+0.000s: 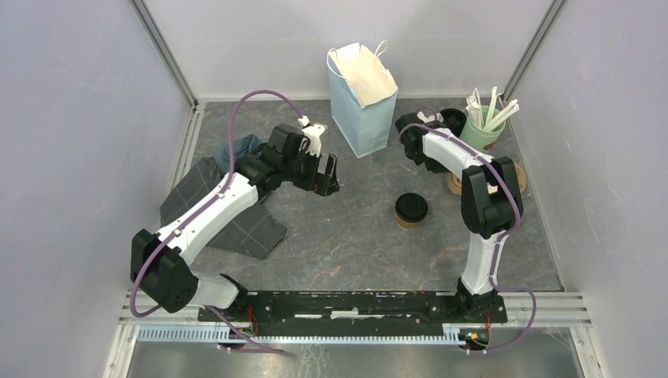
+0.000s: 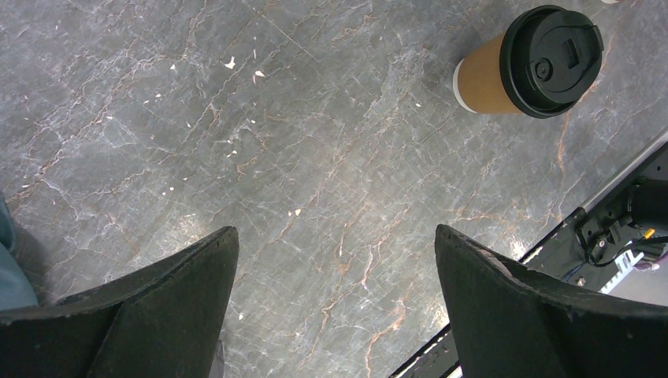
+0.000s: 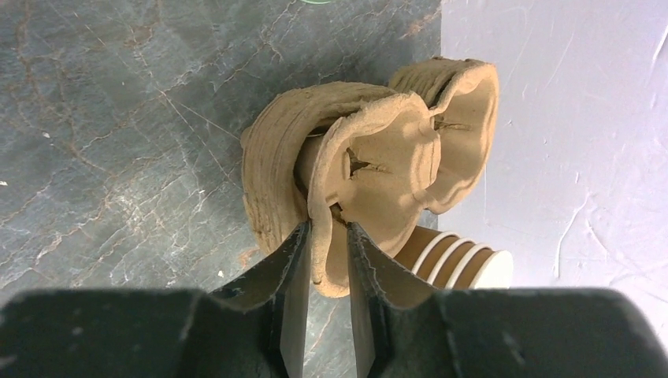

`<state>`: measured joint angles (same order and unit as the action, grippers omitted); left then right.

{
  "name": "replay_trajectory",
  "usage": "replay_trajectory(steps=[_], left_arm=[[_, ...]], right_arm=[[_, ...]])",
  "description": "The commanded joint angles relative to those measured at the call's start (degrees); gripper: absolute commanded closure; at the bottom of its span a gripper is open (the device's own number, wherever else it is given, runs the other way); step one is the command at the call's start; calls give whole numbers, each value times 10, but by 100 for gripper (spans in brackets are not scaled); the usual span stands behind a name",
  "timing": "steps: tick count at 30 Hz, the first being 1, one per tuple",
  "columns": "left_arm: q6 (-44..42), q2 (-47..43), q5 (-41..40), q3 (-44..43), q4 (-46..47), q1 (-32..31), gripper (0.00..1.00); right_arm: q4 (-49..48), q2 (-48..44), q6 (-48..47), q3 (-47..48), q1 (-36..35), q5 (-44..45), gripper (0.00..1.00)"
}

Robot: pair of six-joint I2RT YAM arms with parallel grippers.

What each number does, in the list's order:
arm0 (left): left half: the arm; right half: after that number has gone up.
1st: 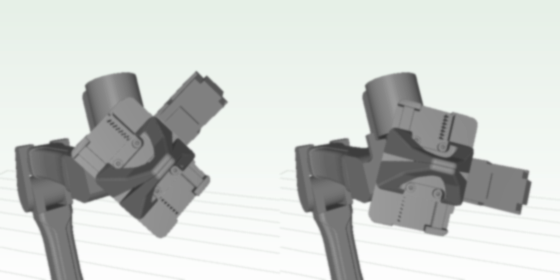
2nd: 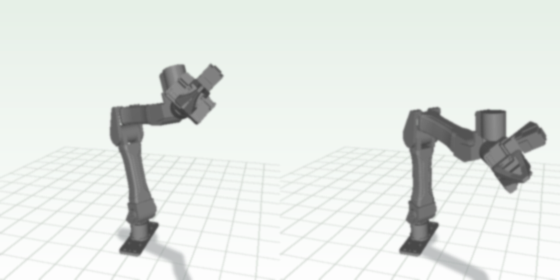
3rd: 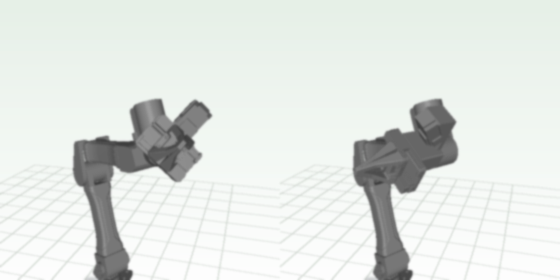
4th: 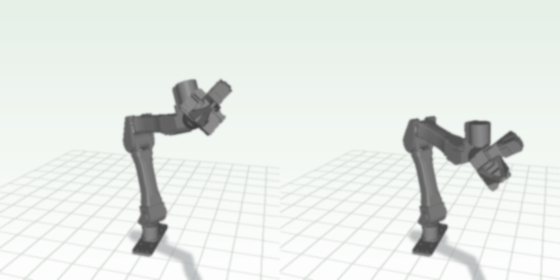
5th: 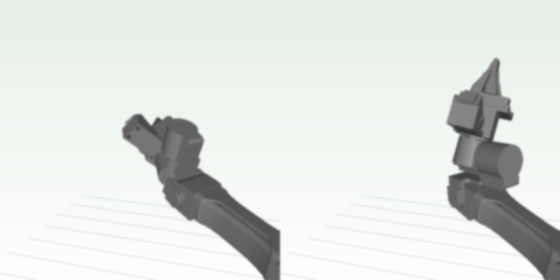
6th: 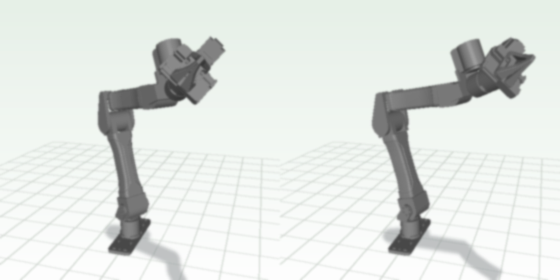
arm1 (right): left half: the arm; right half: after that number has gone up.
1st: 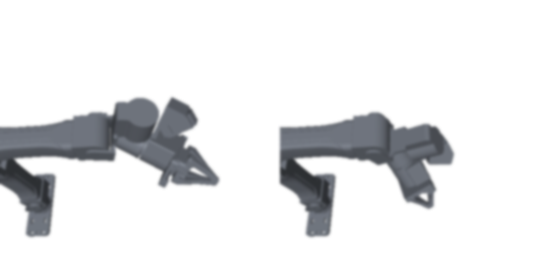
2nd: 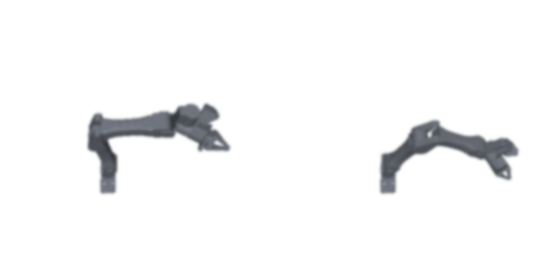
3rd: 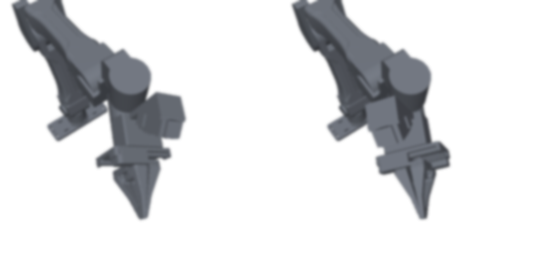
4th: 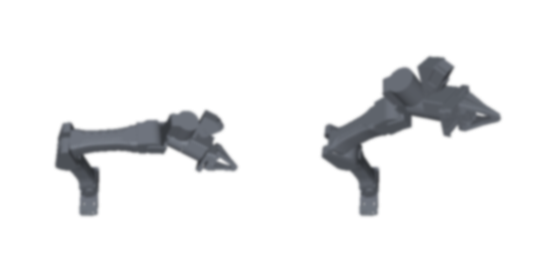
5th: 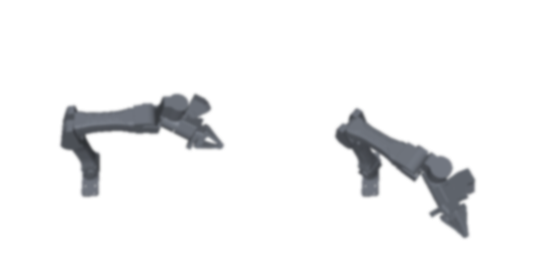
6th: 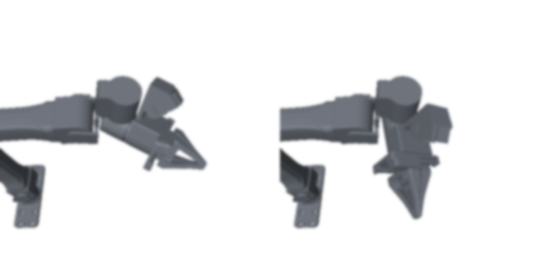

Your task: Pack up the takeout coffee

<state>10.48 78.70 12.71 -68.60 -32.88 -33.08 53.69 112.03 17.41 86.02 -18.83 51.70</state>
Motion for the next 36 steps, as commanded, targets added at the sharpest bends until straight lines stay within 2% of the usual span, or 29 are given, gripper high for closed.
replay_trajectory(steps=[1,15,18,20,22,36], left_arm=[[-31,-9,15,-2,14,4,0],[-32,-17,10,3,15,5,0],[-31,-18,11,4,17,5,0],[-32,-19,12,6,17,5,0],[-31,-21,12,8,16,5,0],[-34,-22,15,11,20,7,0]], right_arm=[[11,21,45,8,-2,39,72],[-26,18,58,-41,-2,80,73],[-30,24,52,-42,-2,83,83],[-21,28,51,-34,-3,83,94],[-17,26,41,-32,-4,86,100],[49,-58,-59,32,-28,133,100]])
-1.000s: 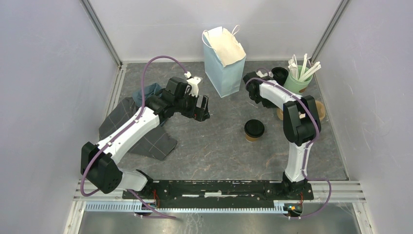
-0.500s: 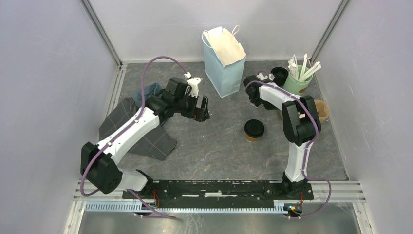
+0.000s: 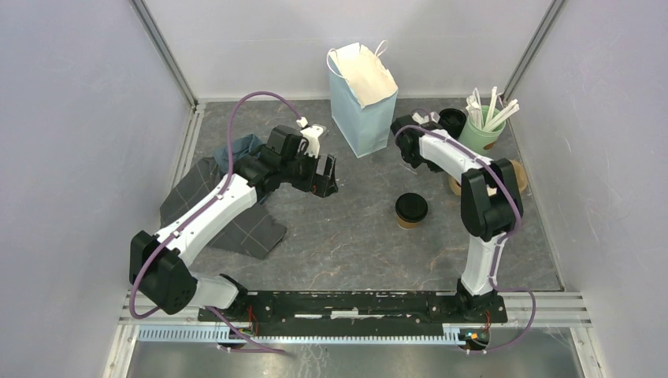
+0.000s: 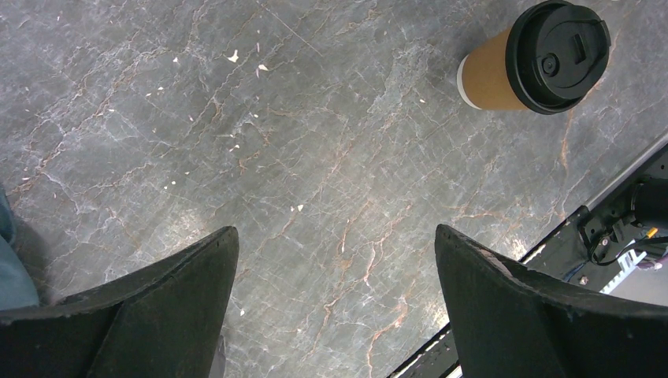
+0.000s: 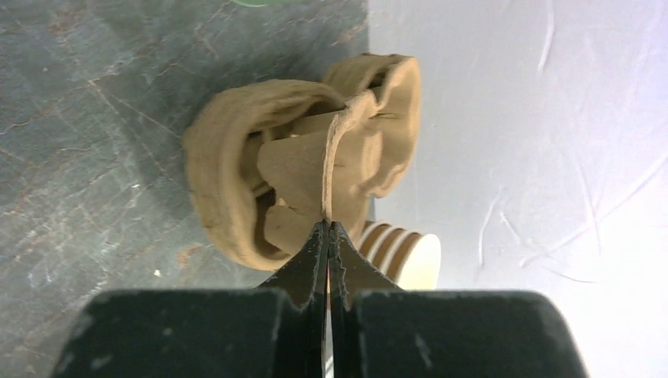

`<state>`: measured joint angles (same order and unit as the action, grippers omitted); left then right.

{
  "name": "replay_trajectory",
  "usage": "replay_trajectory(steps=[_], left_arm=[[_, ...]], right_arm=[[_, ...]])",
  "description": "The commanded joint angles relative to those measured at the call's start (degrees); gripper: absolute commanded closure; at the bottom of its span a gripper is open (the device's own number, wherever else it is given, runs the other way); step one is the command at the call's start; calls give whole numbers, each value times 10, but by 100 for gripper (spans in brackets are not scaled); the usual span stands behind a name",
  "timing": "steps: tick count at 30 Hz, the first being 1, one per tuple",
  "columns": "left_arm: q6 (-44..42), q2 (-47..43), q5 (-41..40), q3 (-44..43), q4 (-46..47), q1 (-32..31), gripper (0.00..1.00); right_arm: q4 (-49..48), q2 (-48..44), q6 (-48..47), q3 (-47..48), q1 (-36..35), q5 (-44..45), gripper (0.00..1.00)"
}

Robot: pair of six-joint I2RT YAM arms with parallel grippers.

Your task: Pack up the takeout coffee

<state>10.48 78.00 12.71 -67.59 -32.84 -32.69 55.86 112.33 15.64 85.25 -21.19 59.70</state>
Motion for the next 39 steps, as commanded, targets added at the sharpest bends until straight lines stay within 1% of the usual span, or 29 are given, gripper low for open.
replay_trajectory(steps=[1,6,11,14,16,18,20,21,24,27,30,33,37,39], left_arm=[[-34,-14,16,1,21,3,0],[-33,-13,18,2,22,4,0],[-33,-11,20,1,23,5,0],[-33,-10,23,2,26,5,0],[-33,-9,27,2,28,5,0],[-33,-10,24,2,26,6,0],[-33,-12,23,3,26,6,0],[-32,-13,25,4,26,6,0],[-29,-11,31,6,33,6,0],[-31,-8,31,-1,29,6,0],[-33,-10,28,-3,25,6,0],[-32,-10,27,0,26,7,0],[-30,-9,33,0,30,7,0],[-30,-7,37,-1,31,7,0]], right_arm=[[34,-64,-48,47,-4,58,100],[63,-85,-68,79,-4,82,100],[42,-119,-102,83,-4,60,100],[16,-122,-126,52,-4,60,100],[18,-113,-129,23,-4,96,100],[9,-117,-136,0,-6,103,100],[-23,-124,-152,-32,-19,116,100],[-24,-119,-152,-37,-29,120,100],[11,-84,-120,-11,-57,114,100],[22,-70,-117,8,-73,123,100],[43,-68,-120,9,-80,192,100],[32,-83,-120,-18,-80,229,100],[42,-45,-80,-23,-80,237,100],[74,-15,-51,-5,-80,243,100]])
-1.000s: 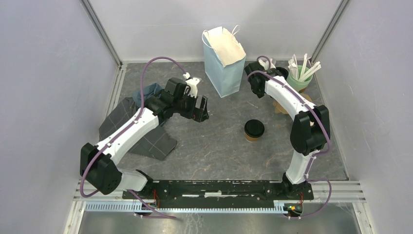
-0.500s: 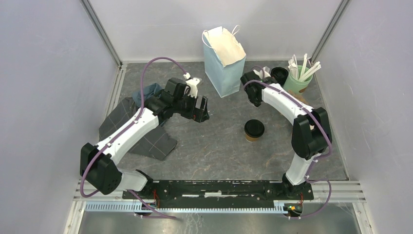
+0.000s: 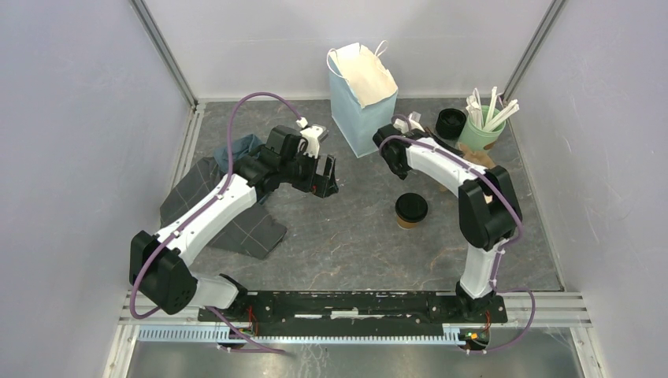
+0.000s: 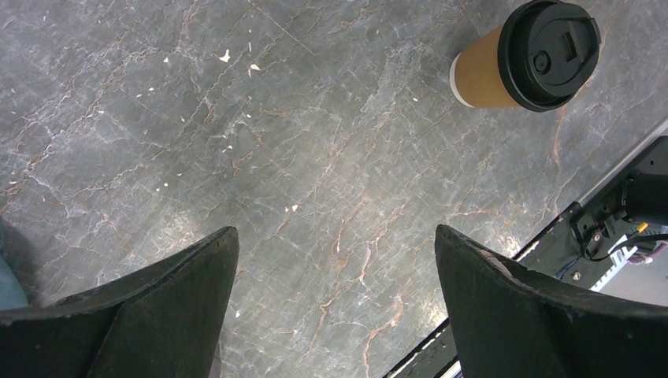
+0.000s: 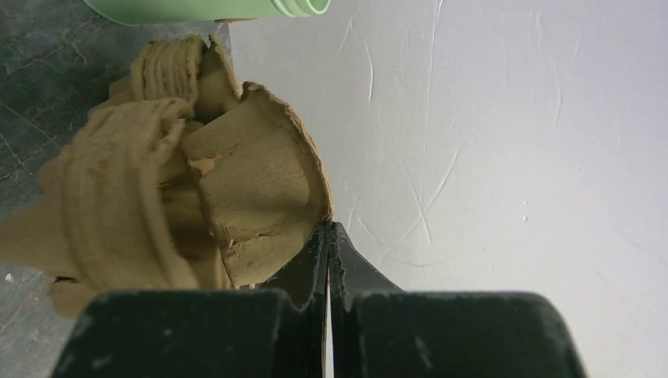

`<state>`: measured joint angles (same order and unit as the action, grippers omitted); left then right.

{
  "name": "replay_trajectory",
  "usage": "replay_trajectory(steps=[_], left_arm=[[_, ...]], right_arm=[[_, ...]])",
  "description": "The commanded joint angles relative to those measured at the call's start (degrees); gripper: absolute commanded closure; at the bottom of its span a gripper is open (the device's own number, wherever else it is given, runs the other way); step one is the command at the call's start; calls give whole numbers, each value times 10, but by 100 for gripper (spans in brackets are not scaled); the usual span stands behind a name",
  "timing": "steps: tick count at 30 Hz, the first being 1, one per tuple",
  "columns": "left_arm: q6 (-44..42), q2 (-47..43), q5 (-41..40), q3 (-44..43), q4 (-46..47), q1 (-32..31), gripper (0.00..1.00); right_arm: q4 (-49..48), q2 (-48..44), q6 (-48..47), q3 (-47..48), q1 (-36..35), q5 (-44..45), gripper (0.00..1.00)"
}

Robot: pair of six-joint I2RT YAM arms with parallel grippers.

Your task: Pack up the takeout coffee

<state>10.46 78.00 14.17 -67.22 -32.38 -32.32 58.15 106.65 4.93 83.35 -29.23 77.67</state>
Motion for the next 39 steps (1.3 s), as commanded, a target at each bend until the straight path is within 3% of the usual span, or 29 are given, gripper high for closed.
replay_trajectory(steps=[1,4,7,10,17,22,28,35,39], left_arm=[[-29,-6,23,-5,25,3,0],[-30,-10,19,-5,21,3,0],[-29,-11,20,-2,21,3,0],[-31,-6,22,-6,21,3,0],[-26,-9,27,-9,21,4,0],[-23,-15,23,-4,19,4,0],[-26,-11,27,-10,18,4,0],[-29,-13,28,-14,16,4,0],[-30,-14,28,-14,15,4,0]], right_arm=[[75,45,75,29,0,63,100],[96,10,69,49,-1,75,100],[38,-46,3,31,2,85,100],[-12,-46,-29,19,1,82,100],[103,71,101,63,-16,50,100],[72,20,93,-3,-12,47,100],[75,-18,79,4,13,91,100],[4,-66,15,-26,65,105,100],[-68,-69,-62,-29,35,65,100]])
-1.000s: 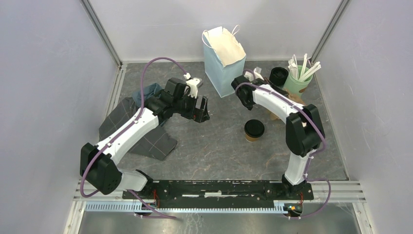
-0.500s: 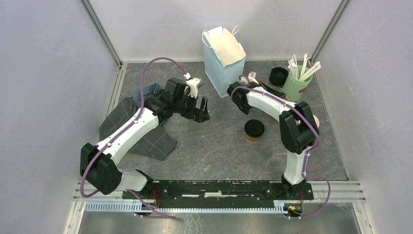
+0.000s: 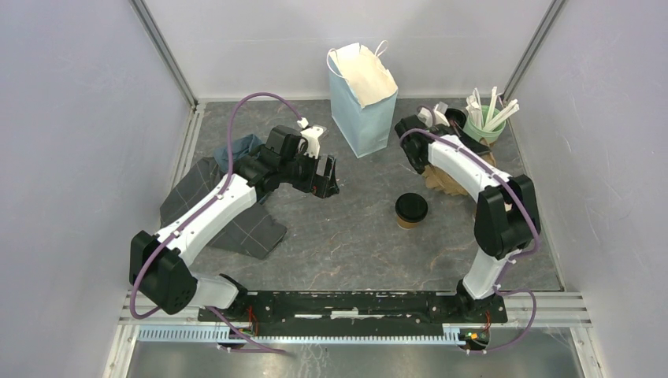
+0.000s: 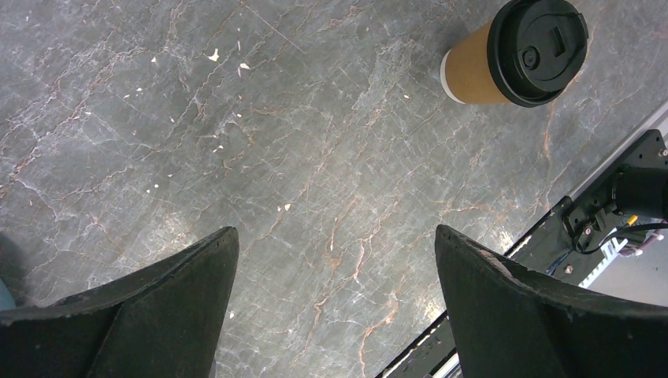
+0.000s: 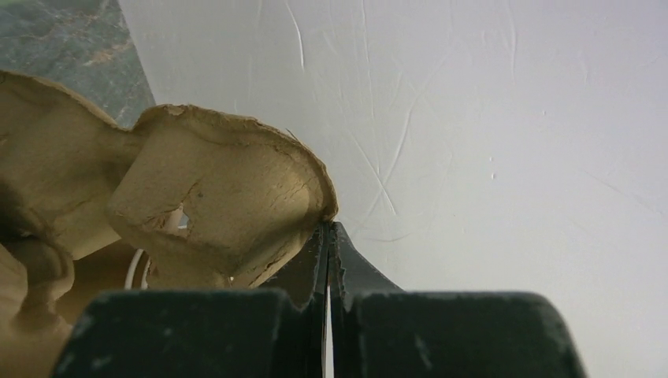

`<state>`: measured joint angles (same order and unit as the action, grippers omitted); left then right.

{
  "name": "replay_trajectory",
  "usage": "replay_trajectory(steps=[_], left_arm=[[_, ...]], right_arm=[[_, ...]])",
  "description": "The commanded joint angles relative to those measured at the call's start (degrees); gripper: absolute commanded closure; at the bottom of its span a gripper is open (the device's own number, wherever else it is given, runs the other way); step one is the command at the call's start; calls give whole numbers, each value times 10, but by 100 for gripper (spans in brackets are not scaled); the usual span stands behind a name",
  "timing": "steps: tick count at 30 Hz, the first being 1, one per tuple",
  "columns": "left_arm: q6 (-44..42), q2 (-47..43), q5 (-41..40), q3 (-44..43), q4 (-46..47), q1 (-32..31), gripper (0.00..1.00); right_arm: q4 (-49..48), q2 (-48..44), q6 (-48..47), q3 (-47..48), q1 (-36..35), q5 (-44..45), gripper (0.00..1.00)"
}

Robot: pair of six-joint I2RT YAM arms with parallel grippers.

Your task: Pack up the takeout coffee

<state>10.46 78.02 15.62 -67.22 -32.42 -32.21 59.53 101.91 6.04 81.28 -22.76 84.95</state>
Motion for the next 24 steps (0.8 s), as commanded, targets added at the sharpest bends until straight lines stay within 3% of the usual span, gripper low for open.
replay_trajectory(steps=[1,6,16,20,24], left_arm=[[-30,-15,14,-13,17,3,0],[-29,-16,9,-12,15,3,0],[-31,-9,6,-18,15,4,0],[-30,-5,9,-21,12,4,0],[-25,-3,13,-27,12,4,0]], right_arm=[[-97,-18,-86,-9,-40,-20,100],[29,43,25,111,-60,-67,100],[123,41,53,269,-104,-82,100],[104,13,42,277,-106,-128,100],[18,-42,-2,216,-113,-169,100]])
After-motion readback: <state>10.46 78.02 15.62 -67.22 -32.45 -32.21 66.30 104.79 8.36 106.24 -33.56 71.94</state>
